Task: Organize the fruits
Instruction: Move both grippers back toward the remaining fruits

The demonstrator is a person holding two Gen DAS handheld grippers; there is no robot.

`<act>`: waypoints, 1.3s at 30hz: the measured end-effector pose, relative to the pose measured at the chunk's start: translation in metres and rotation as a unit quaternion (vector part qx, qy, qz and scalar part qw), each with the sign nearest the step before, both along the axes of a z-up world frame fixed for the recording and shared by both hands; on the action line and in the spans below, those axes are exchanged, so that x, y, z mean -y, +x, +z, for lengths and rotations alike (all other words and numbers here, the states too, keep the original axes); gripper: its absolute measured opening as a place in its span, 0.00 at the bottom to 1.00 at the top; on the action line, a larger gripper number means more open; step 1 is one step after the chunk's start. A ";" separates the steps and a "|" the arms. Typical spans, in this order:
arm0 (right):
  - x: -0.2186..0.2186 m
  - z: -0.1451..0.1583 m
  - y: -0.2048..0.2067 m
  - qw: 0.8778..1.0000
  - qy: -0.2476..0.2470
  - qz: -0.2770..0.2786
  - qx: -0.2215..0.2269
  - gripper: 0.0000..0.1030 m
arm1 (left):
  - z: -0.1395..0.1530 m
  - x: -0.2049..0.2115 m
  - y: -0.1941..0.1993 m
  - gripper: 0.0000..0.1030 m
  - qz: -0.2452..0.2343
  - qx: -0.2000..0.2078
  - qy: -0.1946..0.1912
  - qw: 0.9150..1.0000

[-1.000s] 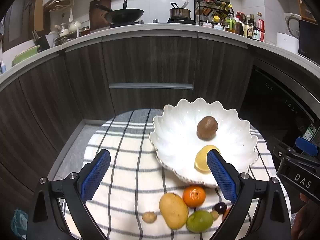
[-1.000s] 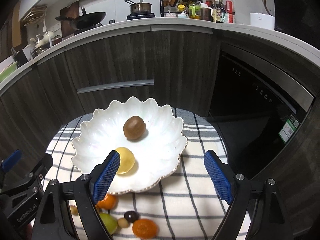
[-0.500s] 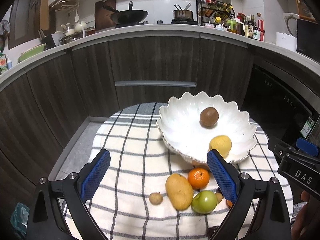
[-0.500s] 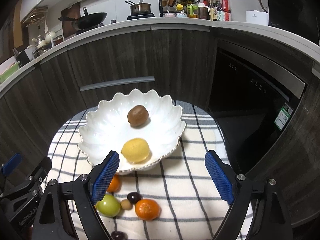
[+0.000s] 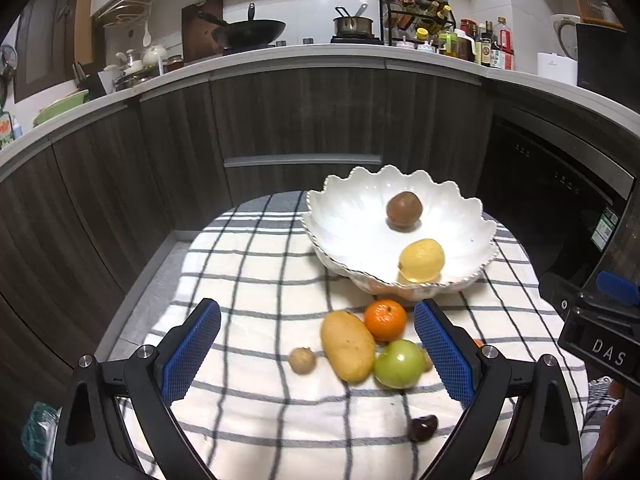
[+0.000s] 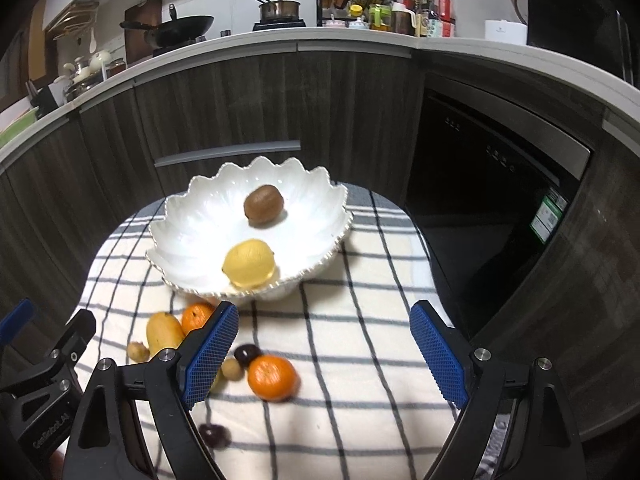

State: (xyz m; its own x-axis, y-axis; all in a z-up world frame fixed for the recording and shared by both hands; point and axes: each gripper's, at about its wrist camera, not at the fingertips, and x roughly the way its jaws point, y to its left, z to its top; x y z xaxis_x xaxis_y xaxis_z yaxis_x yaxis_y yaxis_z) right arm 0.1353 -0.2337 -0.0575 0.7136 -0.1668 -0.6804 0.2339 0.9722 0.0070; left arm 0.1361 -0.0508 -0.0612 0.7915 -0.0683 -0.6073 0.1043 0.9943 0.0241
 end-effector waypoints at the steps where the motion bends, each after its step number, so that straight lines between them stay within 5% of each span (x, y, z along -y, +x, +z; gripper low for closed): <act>1: 0.002 -0.001 -0.003 1.000 0.002 -0.002 -0.002 0.86 | -0.001 0.002 -0.002 0.96 -0.003 0.001 -0.002 1.000; 17: 0.042 -0.037 -0.043 0.998 0.019 -0.053 -0.034 0.86 | -0.047 0.049 -0.028 0.94 -0.067 -0.028 0.011 0.997; 39: 0.047 -0.073 -0.042 0.995 0.026 -0.056 -0.077 0.86 | -0.108 0.067 -0.025 0.44 -0.101 -0.126 0.007 0.987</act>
State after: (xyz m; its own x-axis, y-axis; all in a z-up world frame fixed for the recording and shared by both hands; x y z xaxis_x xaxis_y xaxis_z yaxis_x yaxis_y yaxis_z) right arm 0.0935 -0.2807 -0.1309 0.5795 -0.2020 -0.7896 0.3437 0.9390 0.0121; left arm 0.1112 -0.1177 -0.1696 0.5869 -0.1996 -0.7847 0.3049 0.9523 -0.0141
